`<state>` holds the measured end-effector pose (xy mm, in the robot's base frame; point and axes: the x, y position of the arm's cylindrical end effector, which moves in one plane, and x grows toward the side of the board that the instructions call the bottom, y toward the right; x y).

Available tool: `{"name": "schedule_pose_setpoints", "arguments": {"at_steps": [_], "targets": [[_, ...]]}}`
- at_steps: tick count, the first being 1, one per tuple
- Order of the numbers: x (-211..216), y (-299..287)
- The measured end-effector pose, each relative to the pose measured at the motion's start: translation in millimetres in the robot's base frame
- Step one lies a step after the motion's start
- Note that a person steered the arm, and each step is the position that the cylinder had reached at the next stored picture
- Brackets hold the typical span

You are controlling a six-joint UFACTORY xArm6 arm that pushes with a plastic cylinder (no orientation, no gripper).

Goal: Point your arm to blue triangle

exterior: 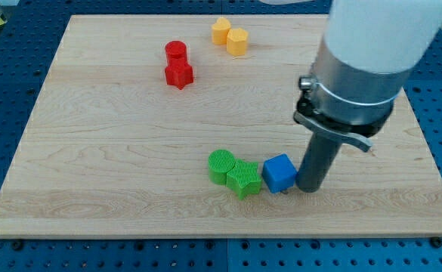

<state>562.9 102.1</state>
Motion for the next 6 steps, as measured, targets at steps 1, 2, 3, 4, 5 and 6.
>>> {"name": "schedule_pose_setpoints", "arguments": {"at_steps": [1, 2, 3, 4, 5, 6], "targets": [[-2, -4], [-12, 38], [-66, 106], [-147, 138], [-226, 114], [-254, 75]]}}
